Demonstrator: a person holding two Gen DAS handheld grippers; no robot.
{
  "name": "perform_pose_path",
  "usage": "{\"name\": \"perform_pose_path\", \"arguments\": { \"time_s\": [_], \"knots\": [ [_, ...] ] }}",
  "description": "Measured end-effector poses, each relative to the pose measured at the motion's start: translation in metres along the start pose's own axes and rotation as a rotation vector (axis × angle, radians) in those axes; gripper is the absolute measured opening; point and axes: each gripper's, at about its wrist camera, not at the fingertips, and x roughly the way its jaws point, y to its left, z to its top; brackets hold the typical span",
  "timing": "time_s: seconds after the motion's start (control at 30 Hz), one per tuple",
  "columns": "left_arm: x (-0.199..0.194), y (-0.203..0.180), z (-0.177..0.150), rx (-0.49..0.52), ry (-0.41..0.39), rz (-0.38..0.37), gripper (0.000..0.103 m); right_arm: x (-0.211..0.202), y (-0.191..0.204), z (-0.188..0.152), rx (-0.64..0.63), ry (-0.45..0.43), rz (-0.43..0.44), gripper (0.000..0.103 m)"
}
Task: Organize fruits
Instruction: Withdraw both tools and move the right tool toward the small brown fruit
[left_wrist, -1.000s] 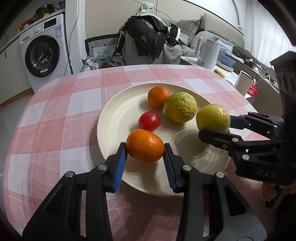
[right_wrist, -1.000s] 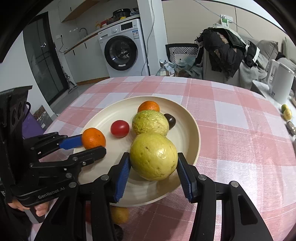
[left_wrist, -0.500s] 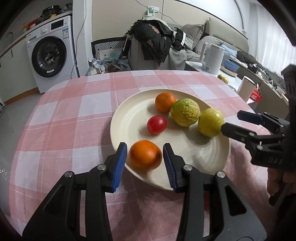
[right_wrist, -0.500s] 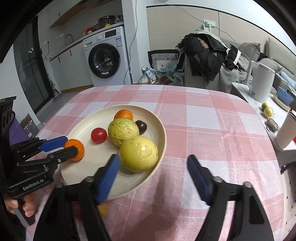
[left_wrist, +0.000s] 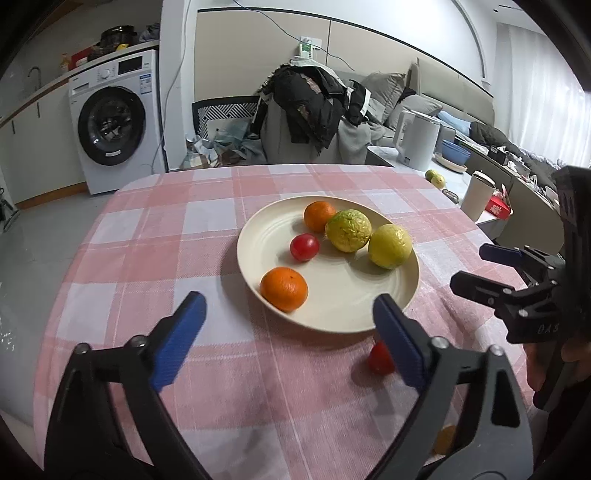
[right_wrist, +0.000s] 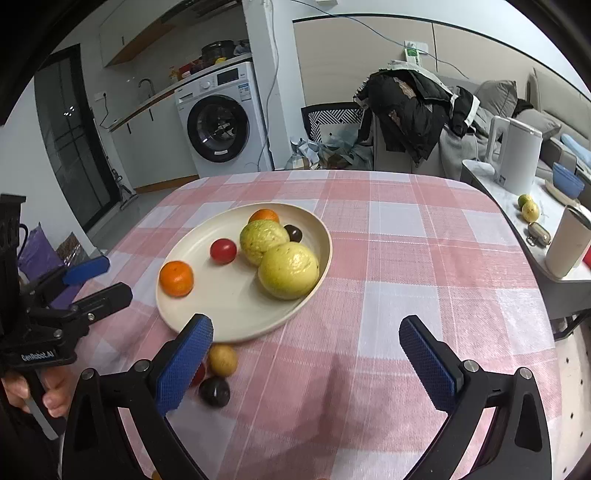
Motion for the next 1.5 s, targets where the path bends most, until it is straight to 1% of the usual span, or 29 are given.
{"name": "perform_pose_path", "arguments": {
  "time_s": [0.03, 0.1, 0.37, 0.63, 0.83, 0.87, 1.0, 1.23, 1.33, 1.5],
  "knots": [
    [-0.004, -0.001, -0.002, -0.001, -0.003, -0.002, 0.098, -0.002, 0.001, -0.002, -0.004, -0.001, -0.001, 0.103],
    [-0.011, -0.002, -0.006, 0.001, -0.008, 0.0, 0.101, -0.007, 0.003, -0.006, -0.007, -0.003, 0.005, 0.103],
    [-0.033, -0.007, -0.022, 0.006, -0.008, 0.009, 0.101, -0.024, 0.008, -0.02, -0.012, -0.008, 0.023, 0.103],
    [-0.041, -0.01, -0.035, -0.009, 0.004, -0.001, 0.101, -0.033, 0.013, -0.034, -0.026, 0.015, 0.032, 0.103],
    [-0.046, -0.013, -0.047, -0.007, 0.019, -0.013, 0.101, -0.036, 0.02, -0.048, -0.067, 0.049, 0.037, 0.103],
    [-0.046, -0.013, -0.048, -0.007, 0.02, -0.011, 0.101, -0.036, 0.022, -0.049, -0.084, 0.063, 0.038, 0.103],
    [-0.046, -0.012, -0.051, -0.016, 0.024, -0.007, 0.101, -0.036, 0.033, -0.053, -0.146, 0.074, 0.026, 0.103],
    [-0.045, -0.014, -0.052, -0.014, 0.033, -0.007, 0.101, -0.035, 0.05, -0.061, -0.222, 0.108, 0.064, 0.103],
    [-0.045, -0.015, -0.052, -0.011, 0.033, -0.003, 0.102, -0.033, 0.056, -0.065, -0.251, 0.136, 0.075, 0.103],
    [-0.045, -0.016, -0.053, -0.006, 0.037, -0.005, 0.102, -0.03, 0.062, -0.071, -0.252, 0.183, 0.146, 0.103]
  ]
}}
